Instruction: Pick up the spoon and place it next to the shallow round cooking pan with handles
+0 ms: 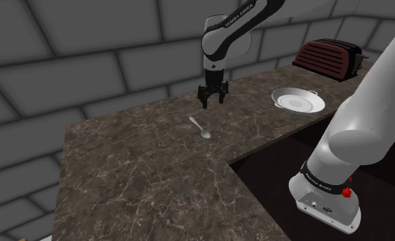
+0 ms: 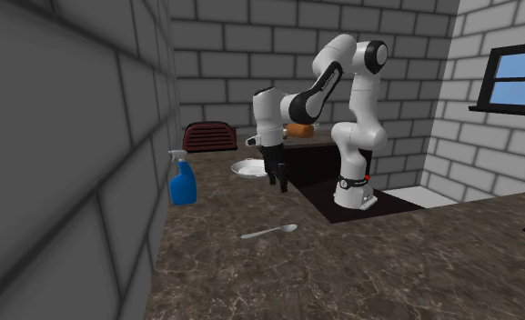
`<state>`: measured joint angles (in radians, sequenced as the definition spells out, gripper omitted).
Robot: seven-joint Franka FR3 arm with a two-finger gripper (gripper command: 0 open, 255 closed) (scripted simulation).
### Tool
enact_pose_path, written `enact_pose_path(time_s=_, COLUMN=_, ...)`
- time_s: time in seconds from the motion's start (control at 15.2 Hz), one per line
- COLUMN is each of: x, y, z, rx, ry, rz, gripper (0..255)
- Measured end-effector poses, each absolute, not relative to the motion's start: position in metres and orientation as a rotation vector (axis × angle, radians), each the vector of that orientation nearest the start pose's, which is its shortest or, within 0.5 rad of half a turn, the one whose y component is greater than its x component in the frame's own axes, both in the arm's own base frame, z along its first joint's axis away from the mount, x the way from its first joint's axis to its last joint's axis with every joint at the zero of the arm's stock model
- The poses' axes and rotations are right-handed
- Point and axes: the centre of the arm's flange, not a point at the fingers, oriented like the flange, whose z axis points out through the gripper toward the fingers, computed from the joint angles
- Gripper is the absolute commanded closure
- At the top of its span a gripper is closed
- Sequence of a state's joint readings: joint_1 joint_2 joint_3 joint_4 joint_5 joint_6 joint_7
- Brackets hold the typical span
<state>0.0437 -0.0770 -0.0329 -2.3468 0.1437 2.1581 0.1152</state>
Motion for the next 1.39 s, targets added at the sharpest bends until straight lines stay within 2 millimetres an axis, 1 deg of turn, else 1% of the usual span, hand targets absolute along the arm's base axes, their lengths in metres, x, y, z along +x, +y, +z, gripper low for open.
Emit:
enact_pose_path(time_s=0.2, x=0.502, y=0.012, z=0.321, rx=-2.987, ry=0.337, rz=0.179, gripper=0)
enact_pose_path(time_s=0.26, x=0.509, y=0.016, z=0.31, rx=-2.979, ry=0.354, rz=0.18, gripper=0)
enact_pose_path(time_s=0.46, x=0.538, y=0.022, z=0.283, rx=-2.952, ry=0.401, rz=0.178, gripper=0)
enact_pose_path(time_s=0.59, x=0.548, y=0.021, z=0.265, rx=-2.939, ry=0.426, rz=0.178, gripper=0)
enact_pose_path(time_s=0.79, x=0.55, y=0.025, z=0.247, rx=-2.934, ry=0.434, rz=0.177, gripper=0)
enact_pose_path(time_s=1.06, x=0.548, y=0.028, z=0.227, rx=-2.934, ry=0.435, rz=0.177, gripper=0)
enact_pose_path(time_s=1.39, x=0.548, y=0.03, z=0.223, rx=-2.934, ry=0.435, rz=0.177, gripper=0)
